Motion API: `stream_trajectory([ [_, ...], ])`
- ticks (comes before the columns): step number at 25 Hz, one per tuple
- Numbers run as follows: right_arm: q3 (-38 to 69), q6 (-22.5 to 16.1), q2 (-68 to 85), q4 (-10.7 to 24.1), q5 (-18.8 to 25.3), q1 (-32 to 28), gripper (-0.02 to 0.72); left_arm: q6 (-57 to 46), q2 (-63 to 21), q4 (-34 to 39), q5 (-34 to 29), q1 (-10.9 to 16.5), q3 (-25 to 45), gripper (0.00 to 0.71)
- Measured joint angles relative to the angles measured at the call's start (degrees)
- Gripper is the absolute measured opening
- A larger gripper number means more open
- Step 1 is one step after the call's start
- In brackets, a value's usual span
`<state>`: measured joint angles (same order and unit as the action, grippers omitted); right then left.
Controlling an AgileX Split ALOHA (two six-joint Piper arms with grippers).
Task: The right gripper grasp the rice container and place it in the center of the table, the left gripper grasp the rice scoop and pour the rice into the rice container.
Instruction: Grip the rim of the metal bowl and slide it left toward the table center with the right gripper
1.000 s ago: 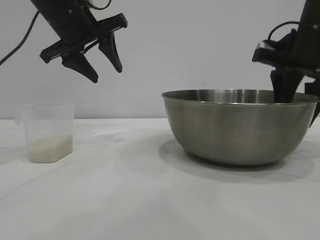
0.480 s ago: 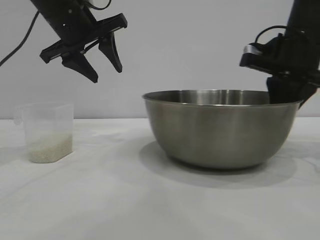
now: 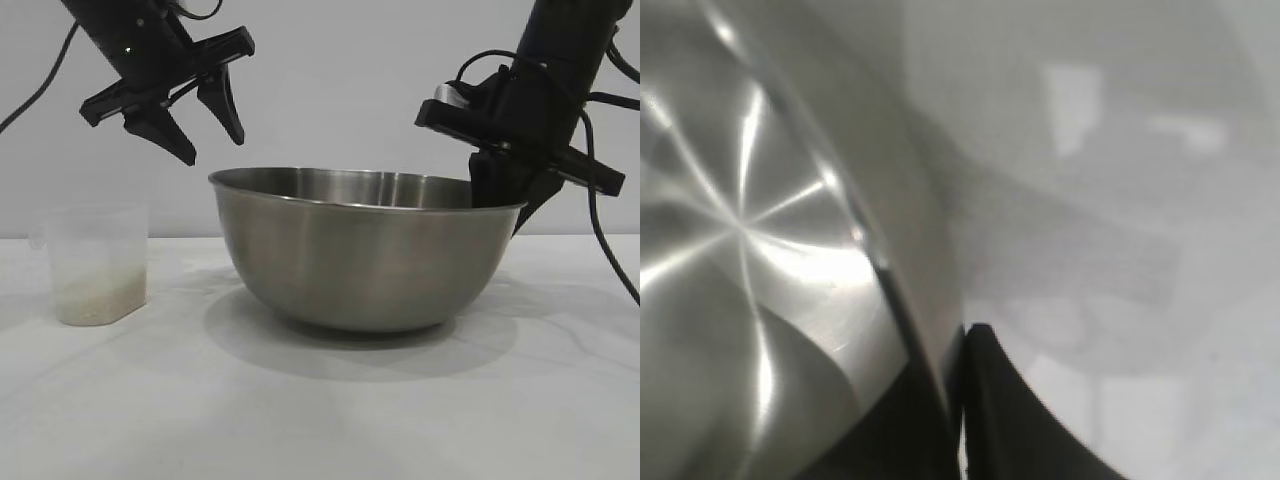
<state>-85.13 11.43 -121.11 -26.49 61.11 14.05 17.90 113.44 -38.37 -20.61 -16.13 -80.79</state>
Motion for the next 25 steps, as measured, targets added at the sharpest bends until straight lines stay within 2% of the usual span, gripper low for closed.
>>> stream_trajectory([
  [11,0.00,0.00,-1.31,-2.15,-2.11,2.32,0.000,0.00,0.00,0.00,0.10,0.00,0.00,0.365],
  [21,-1.12,0.00,-1.53,-2.42,-1.86,2.40,0.486,0.00,0.00,0.00,0.10,0.00,0.00,0.365],
  [23,-1.96,0.00,-1.15,-2.32,-1.51,2.40,0.544,0.00,0.00,0.00,0.10,0.00,0.00,0.365],
  [25,-2.84,0.00,0.07,-2.20,-1.11,2.40,0.534,0.00,0.00,0.00,0.10,0.00,0.00,0.365],
])
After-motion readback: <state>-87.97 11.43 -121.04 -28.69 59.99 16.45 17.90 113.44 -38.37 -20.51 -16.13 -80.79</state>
